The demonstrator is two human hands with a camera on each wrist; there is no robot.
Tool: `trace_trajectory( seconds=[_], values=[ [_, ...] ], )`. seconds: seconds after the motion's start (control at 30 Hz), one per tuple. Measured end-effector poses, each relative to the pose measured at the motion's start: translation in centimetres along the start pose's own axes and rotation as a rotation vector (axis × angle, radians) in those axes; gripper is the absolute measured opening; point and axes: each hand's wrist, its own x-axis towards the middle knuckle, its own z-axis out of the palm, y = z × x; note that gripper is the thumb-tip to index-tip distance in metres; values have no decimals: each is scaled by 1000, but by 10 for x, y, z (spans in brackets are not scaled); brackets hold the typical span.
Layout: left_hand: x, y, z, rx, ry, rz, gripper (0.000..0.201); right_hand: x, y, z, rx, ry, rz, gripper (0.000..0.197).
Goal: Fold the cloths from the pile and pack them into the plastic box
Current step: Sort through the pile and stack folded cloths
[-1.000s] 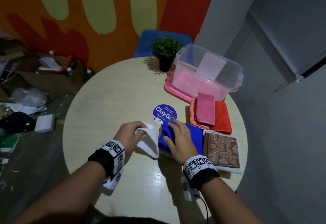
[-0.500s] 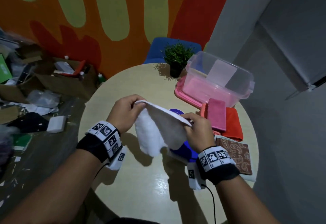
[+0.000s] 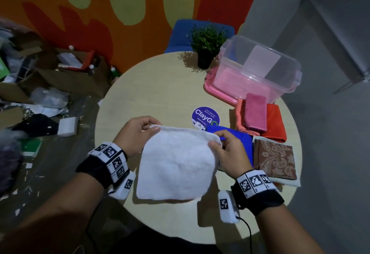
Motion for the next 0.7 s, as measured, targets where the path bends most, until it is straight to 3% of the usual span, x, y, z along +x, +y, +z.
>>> trace_trajectory(
  seconds=[0.13, 0.23, 0.4, 0.53, 0.7],
  values=[
    [1, -31, 27, 143, 24, -97, 13, 10, 29, 23, -408, 42, 12, 9],
    [-5, -52, 44, 144, -41, -176, 11, 6, 51, 39, -599, -50, 25, 17],
    [-11, -65, 39, 345, -322, -213, 14, -25, 76, 42, -665, -279, -11, 20],
    [-18, -75, 44, 587, -567, -115, 15, -39, 94, 40, -694, -352, 7, 19],
    [-23, -89, 56, 643, -631, -140, 11, -45, 102, 44, -744, -387, 100, 14]
  ],
)
